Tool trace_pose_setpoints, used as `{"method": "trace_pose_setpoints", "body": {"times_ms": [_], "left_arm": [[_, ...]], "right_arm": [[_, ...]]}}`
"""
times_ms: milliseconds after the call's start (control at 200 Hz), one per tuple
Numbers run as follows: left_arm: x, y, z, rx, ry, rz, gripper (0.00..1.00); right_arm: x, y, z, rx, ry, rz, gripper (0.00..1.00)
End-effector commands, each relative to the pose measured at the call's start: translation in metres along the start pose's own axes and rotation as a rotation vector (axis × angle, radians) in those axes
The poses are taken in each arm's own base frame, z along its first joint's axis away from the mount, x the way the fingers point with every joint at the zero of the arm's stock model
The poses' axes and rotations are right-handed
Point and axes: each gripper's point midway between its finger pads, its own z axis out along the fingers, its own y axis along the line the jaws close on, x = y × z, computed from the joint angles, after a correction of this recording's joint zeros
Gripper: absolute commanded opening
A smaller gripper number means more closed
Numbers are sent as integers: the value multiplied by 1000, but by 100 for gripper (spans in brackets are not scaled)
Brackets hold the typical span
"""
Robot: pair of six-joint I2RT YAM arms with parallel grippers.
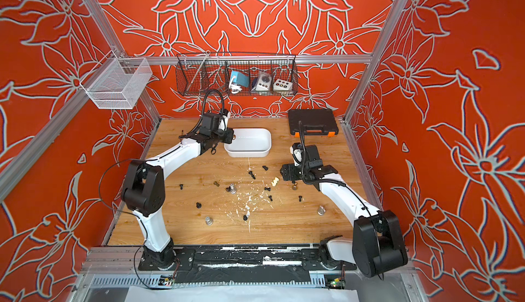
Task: Put the chess pieces into the storage box
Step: Place the chess piece in the storage box.
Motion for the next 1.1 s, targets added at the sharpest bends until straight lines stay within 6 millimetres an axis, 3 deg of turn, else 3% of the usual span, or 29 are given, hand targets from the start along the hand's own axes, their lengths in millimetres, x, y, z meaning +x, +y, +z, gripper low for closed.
{"method": "trace_pose_setpoints", "body": {"times_ms": [0, 420, 650, 1096], "left_arm": [[4, -4, 19, -4, 21, -26, 8], [7, 5, 70, -38, 49, 50, 8], [-1, 13, 84, -43, 29, 66, 8], [16, 35, 100, -65, 72, 69, 8]], "right_arm": [[5, 10, -5, -39, 0, -33, 87], [8, -3, -22, 53, -44, 19, 86], [7, -6, -30, 74, -62, 49, 86], [9, -10, -38, 106, -65, 66, 85]]}}
